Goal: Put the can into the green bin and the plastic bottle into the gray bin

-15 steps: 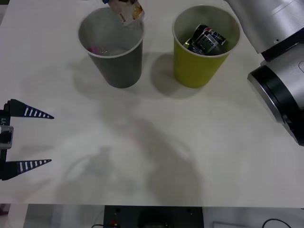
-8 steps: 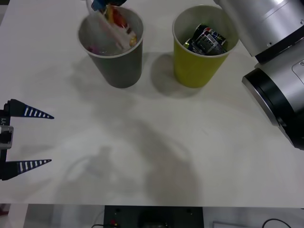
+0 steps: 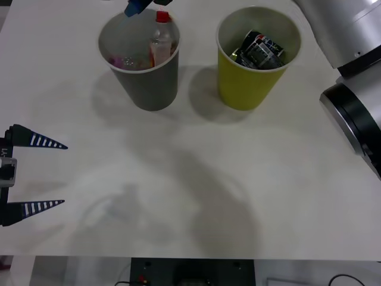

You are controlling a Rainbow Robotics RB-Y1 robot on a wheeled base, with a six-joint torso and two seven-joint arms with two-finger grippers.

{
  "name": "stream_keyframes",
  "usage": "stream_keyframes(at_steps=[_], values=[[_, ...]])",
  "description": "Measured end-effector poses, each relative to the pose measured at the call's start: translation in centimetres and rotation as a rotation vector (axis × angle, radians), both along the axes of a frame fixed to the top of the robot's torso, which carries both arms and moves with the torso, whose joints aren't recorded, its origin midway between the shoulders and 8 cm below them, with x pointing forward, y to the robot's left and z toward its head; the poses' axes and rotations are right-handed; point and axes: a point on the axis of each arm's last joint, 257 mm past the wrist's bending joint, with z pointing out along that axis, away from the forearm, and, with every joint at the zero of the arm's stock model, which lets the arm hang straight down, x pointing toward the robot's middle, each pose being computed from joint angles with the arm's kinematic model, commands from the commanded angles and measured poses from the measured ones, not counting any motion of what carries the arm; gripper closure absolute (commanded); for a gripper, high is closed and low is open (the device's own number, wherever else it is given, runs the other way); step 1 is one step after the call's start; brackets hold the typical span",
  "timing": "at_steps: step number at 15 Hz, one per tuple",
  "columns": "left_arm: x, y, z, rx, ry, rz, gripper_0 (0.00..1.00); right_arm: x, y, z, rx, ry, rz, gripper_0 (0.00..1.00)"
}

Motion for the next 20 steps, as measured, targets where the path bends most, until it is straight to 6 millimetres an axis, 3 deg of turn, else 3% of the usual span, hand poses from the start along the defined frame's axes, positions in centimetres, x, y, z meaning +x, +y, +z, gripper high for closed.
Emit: stream_keyframes(at_steps=[6, 12, 20], values=[[0.0, 0.0, 0.0, 0.000, 0.000, 0.000, 0.00, -1.9, -7.5, 0.3, -0.018, 0.030, -0.005, 0.00], [0.0, 0.0, 0.0, 0.000, 0.000, 0.000, 0.00, -6.0, -15.6, -0.7, -0.020, 0.006, 0.056, 0.00], [0.0, 0.0, 0.0, 0.000, 0.000, 0.000, 0.00, -12.5, -22.8, -6.6, -0.105, -0.063, 0.163, 0.00]])
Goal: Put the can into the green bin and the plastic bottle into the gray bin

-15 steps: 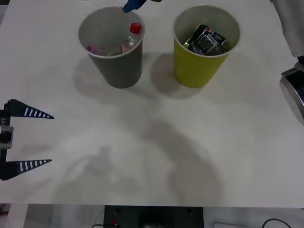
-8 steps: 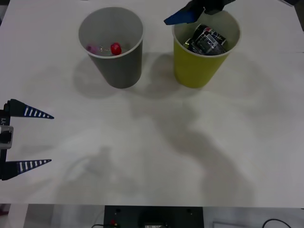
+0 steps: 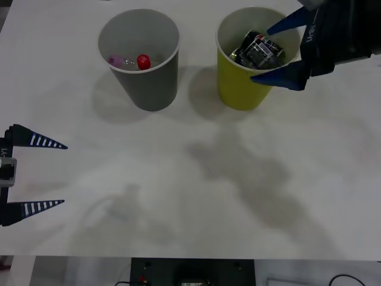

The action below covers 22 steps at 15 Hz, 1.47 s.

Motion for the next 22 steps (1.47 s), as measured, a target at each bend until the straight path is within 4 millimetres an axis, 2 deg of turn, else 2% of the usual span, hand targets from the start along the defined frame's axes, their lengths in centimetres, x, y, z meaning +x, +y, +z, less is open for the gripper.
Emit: stream_keyframes(at_steps=[9, 14, 18, 22], values=[[0.0, 0.0, 0.0, 0.000, 0.000, 0.000, 0.00, -6.2, -6.8, -6.2, -0.105, -0.006, 0.096, 0.00], [0.0, 0.0, 0.0, 0.000, 0.000, 0.000, 0.00, -9.8, -8.8, -9.5, -0.132, 0.026, 0.095, 0.00], [0.0, 0.0, 0.0, 0.000, 0.000, 0.000, 0.00, -11.5, -10.4, -11.9, -0.157, 0.061, 0.080, 0.00], [0.0, 0.0, 0.0, 0.000, 0.000, 0.000, 0.00, -11.7, -12.0, -13.0, -0.188, 0.033, 0.080, 0.00]])
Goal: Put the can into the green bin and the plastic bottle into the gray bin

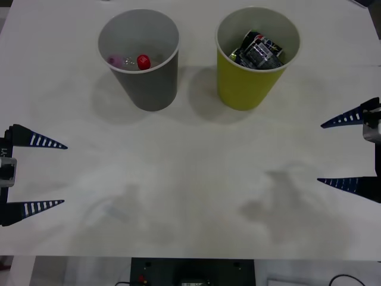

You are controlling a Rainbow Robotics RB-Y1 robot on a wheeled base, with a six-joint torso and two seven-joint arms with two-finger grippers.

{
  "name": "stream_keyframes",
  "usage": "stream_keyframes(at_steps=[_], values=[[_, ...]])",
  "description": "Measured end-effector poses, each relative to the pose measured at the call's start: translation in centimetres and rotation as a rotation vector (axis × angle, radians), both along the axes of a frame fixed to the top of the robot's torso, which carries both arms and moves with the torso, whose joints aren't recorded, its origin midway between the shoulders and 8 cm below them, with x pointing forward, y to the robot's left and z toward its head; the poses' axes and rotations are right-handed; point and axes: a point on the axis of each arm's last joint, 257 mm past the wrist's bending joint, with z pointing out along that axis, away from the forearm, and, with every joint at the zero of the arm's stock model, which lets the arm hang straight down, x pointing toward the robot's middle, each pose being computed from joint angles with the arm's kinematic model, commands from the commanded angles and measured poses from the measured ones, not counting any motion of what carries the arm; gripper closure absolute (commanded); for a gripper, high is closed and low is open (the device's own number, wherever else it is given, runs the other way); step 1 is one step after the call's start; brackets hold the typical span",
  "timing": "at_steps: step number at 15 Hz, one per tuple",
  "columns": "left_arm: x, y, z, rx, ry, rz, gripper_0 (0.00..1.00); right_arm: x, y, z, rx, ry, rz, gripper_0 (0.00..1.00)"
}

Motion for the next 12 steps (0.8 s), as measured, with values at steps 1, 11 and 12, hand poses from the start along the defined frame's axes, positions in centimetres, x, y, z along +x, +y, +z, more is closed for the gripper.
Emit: stream_keyframes(at_steps=[1, 11, 12], values=[[0.0, 0.0, 0.0, 0.000, 0.000, 0.000, 0.00, 0.0, -0.4, -0.4, 0.002, 0.006, -0.008, 0.00], [0.0, 0.0, 0.0, 0.000, 0.000, 0.000, 0.00, 0.6, -2.0, -1.5, 0.112, 0.080, -0.057, 0.00], [0.0, 0.0, 0.0, 0.000, 0.000, 0.000, 0.00, 0.6, -2.0, -1.5, 0.112, 0.080, -0.057, 0.00]])
